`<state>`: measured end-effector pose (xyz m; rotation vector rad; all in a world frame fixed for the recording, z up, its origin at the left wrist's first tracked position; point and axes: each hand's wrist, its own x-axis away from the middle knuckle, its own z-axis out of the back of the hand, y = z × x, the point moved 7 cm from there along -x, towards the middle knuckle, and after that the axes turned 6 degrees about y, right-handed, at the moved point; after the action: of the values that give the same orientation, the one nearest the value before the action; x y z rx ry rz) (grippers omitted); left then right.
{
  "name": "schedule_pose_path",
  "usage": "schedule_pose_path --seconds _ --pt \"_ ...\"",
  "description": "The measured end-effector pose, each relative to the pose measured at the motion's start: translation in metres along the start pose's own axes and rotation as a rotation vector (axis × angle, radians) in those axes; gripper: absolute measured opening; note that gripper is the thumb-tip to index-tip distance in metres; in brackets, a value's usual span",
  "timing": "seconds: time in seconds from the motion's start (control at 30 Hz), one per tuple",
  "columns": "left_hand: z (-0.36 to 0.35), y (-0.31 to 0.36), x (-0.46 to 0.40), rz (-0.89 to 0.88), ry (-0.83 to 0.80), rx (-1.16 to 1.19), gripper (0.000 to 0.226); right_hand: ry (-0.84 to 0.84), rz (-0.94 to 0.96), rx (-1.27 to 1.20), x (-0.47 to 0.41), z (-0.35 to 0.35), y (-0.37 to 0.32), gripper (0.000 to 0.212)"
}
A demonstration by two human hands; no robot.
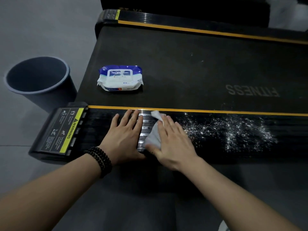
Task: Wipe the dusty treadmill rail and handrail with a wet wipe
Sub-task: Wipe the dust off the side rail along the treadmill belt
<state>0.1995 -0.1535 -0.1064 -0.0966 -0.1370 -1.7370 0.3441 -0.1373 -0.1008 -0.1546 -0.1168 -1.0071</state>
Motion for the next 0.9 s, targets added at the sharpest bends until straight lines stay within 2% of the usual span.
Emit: schedule_pose_path --seconds 0.13,0.37,0.47,0.6,0.8,0.9 --pt "0.0 -0.001 -0.001 -0.003 -0.021 -0.013 0.142 0.002 0.089 0.023 0.031 -0.002 -0.006 0.109" --pt "-0.001 -0.002 -0.001 -0.005 -0.019 -0.007 0.143 -0.018 -0.048 0.044 -0.001 0.002 0.017 0.112" --pt "-0.002 -0.001 -0.001 -0.005 -0.024 -0.022 0.137 -0.009 0.025 0.053 0.0 -0.001 -0.005 0.108" --pt "-0.001 0.001 -0.002 0.0 -0.054 -0.028 0.143 0.019 0.097 0.016 0.028 -0.004 -0.015 0.106" --pt "0.002 0.003 -0.002 -0.012 -0.037 -0.037 0.133 0.004 -0.047 0.077 0.011 0.003 0.018 0.108" --pt "0.002 0.004 -0.002 -0.01 -0.048 -0.054 0.131 0.015 -0.043 0.045 0.0 0.001 0.01 0.108"
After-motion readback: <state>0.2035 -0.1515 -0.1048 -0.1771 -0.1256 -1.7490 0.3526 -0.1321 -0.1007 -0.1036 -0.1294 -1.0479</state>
